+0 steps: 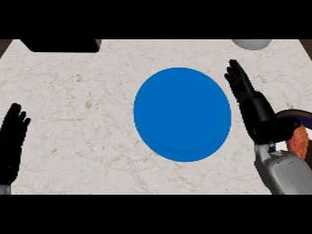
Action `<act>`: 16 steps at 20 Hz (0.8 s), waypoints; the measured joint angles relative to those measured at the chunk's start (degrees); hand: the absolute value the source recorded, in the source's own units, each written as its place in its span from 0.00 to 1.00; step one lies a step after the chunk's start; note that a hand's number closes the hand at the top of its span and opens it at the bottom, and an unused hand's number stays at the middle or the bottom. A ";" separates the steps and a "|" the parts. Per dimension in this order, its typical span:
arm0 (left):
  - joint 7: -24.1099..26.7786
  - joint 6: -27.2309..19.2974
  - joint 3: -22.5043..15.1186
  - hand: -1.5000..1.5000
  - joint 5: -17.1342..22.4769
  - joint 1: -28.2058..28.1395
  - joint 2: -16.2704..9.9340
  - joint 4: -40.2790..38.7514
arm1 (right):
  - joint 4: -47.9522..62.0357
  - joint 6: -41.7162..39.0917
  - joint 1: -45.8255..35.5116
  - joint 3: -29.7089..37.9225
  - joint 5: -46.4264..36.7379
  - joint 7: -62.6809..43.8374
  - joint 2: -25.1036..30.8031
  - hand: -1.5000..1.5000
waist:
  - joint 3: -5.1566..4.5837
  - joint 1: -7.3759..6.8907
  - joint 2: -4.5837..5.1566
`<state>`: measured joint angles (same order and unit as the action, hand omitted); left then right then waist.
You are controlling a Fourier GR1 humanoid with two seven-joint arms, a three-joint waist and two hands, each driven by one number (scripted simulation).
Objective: Pick the sweet potato from the plate and place it in the plate
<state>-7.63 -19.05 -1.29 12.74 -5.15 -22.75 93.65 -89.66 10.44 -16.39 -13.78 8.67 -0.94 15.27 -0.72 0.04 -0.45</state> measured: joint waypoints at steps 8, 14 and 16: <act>3.11 6.35 -1.60 0.50 -1.49 9.82 -3.23 2.02 | 3.64 -9.94 -3.72 1.23 -2.42 2.09 9.24 1.00 | 0.10 1.48 0.45; 2.89 10.45 -2.61 0.50 -0.27 14.82 -4.02 2.34 | 9.88 -0.09 1.90 2.09 -10.09 5.45 7.54 0.00 | 0.63 1.19 0.65; 2.71 11.28 -2.40 0.50 0.02 16.04 -4.19 1.94 | 10.92 1.96 4.39 4.32 -8.10 10.38 4.83 0.00 | 0.73 1.08 0.64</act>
<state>-4.93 -7.77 -3.68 12.76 10.88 -26.94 95.60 -78.73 12.40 -12.00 -9.46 0.57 9.44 20.10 0.00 1.12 0.19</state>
